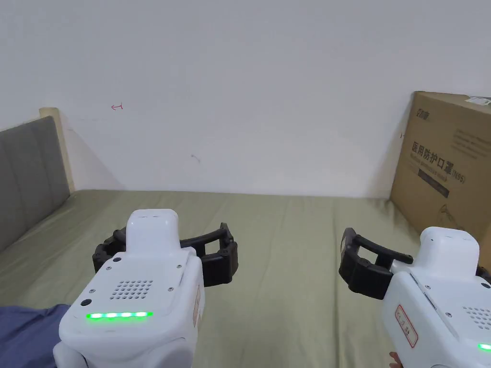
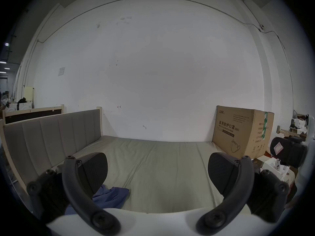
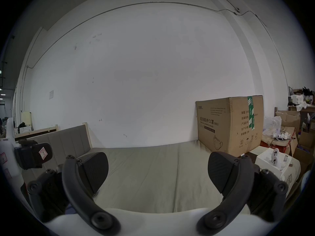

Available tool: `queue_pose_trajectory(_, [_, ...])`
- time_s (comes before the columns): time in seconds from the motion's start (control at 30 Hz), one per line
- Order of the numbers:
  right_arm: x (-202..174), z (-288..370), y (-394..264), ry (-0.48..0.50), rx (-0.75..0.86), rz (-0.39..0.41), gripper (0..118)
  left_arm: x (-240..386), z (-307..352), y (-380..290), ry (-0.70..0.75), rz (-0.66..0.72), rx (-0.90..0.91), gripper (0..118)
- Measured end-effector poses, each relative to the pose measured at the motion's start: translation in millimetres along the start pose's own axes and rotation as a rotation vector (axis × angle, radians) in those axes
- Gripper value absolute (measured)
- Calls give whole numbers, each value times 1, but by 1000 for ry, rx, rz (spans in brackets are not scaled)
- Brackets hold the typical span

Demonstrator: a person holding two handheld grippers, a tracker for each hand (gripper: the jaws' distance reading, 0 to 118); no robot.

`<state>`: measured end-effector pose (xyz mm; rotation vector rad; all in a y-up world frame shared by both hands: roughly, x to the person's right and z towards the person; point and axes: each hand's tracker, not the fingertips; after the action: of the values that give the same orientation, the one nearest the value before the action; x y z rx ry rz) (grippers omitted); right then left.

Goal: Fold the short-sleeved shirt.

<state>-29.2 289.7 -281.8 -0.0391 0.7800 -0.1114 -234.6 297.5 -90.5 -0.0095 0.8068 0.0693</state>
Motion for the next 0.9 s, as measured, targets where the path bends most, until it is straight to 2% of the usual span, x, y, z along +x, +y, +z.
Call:
queue_pose_trajectory(0.43, [-1,-2,3,-5,-4,13,116,4,-3,3,3,-13,-11,117])
queue_pose_trajectory(0.47, [0,-3,5,-5,-13,1,116,4,-3,4,10,-19,-15,117])
queue_pose_trajectory(0.5, [4,-5,6,7,-45,-51,116,7,-5,5,48,-63,-23,117])
queue_pose_trajectory(0.53, [9,-7,8,26,-68,-119,116,11,-5,5,61,-110,-22,117])
queue_pose_trajectory(0.57, [19,-10,9,42,-90,-233,116,15,-6,5,73,-159,-19,117])
queue_pose_trajectory(0.6, [32,-12,6,51,-105,-398,116,22,-6,4,111,-256,-4,117])
queue_pose_trajectory(0.63, [48,-14,-1,62,-105,-609,116,31,-7,1,172,-395,19,117])
queue_pose_trajectory(0.67, [67,-15,-14,72,-102,-876,116,44,-8,-7,265,-622,80,117])
queue_pose_trajectory(0.7, [86,-15,-35,59,-102,-1185,116,56,-9,-21,346,-884,177,117])
queue_pose_trajectory(0.73, [98,-15,-57,20,-108,-1439,116,64,-8,-35,380,-1104,272,117])
queue_pose_trajectory(0.77, [108,-15,-83,-71,-155,-1683,116,68,-8,-52,383,-1326,363,117])
queue_pose_trajectory(0.8, [116,-12,-111,-149,-222,-1866,116,69,-10,-67,393,-1522,448,117])
queue_pose_trajectory(0.83, [119,-11,-125,-215,-289,-1928,116,69,-13,-77,415,-1632,482,117])
queue_pose_trajectory(0.87, [123,-12,-133,-246,-350,-1910,115,69,-15,-82,421,-1652,482,117])
queue_pose_trajectory(0.9, [126,-13,-125,-195,-373,-1700,115,71,-12,-76,369,-1530,425,117])
